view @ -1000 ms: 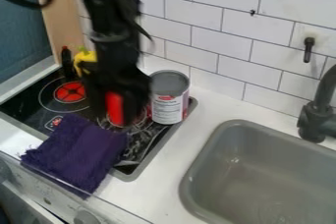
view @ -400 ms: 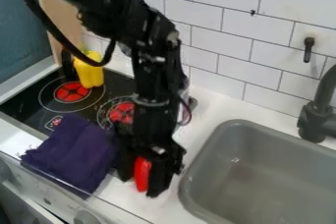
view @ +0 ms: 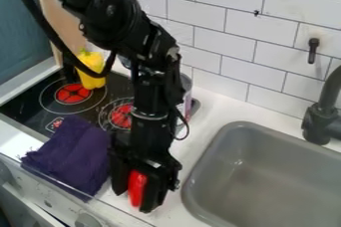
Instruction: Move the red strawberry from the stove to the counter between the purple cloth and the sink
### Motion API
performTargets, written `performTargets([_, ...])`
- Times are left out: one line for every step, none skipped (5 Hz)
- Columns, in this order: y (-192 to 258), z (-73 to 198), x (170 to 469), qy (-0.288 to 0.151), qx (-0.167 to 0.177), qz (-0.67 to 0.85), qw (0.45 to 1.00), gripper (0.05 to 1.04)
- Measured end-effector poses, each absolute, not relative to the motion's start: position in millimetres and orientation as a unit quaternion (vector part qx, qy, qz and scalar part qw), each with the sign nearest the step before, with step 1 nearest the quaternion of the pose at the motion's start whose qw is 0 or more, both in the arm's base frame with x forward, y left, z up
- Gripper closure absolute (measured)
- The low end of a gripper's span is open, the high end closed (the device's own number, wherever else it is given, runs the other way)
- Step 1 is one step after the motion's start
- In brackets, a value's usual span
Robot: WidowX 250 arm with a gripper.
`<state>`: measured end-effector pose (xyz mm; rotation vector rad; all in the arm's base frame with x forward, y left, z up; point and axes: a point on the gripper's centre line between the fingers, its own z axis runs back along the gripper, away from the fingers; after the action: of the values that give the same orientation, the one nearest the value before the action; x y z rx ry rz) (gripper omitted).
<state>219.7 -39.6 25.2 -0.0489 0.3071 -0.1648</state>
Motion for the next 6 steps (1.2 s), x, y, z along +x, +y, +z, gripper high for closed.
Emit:
performTargets([-43.9,24.3,218.7,0.149,-0.037,-0.079,0.985,0.216])
performTargets([-45.7,25.2,217.6,0.145,-0.045,-0.096,0.984,0.074])
performTargets([-41.9,30.7,211.2,0.142,-0.038,-0.096,0.984,0.08])
performTargets([-22.1,74.4,214.7,0.079,-0.043,-0.084,0.992,0.083])
performTargets([9.7,107.6,218.7,0.048,-0.028,-0.068,0.996,0.083])
performTargets([48.3,122.8,238.9,0.028,-0.007,-0.041,0.999,0.083])
